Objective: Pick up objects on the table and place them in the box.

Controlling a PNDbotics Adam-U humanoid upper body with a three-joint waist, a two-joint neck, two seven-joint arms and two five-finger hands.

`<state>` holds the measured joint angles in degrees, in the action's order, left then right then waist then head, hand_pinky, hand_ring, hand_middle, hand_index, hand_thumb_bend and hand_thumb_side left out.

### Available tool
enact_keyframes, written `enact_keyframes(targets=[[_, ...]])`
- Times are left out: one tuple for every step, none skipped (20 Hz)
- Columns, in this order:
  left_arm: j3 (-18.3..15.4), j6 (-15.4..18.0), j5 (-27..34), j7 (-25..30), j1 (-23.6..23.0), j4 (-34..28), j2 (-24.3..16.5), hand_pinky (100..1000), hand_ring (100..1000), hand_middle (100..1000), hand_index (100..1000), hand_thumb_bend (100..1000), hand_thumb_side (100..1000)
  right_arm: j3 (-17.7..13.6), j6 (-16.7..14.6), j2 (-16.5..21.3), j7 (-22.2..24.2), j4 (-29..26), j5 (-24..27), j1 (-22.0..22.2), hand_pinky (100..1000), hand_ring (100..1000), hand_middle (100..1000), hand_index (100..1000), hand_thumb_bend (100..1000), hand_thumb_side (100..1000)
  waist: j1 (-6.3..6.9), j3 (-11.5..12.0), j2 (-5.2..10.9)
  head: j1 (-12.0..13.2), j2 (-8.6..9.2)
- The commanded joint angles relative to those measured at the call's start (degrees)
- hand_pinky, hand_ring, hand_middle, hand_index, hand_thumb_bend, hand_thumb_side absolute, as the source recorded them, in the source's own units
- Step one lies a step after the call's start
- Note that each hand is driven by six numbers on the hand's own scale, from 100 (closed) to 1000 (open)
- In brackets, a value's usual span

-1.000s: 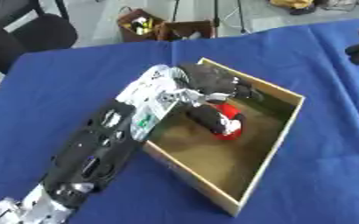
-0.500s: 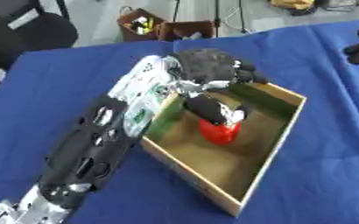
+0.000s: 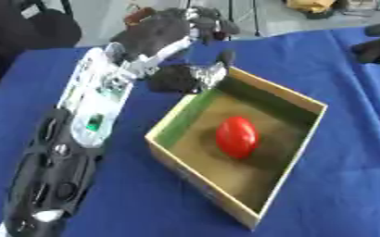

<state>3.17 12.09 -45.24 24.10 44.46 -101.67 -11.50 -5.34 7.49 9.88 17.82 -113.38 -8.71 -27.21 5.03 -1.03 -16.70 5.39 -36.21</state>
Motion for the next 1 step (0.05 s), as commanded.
enact_keyframes(targets=[[-5.17, -2.72, 2.96, -2.93, -1.07, -5.45, -0.57, 353, 588, 699, 862, 100, 880, -0.53, -0.08, 0.48, -0.44, -1.22, 0.02, -0.88, 782, 748, 496, 765, 100, 781, -0.45, 0.27, 1.18, -0.28, -0.22]])
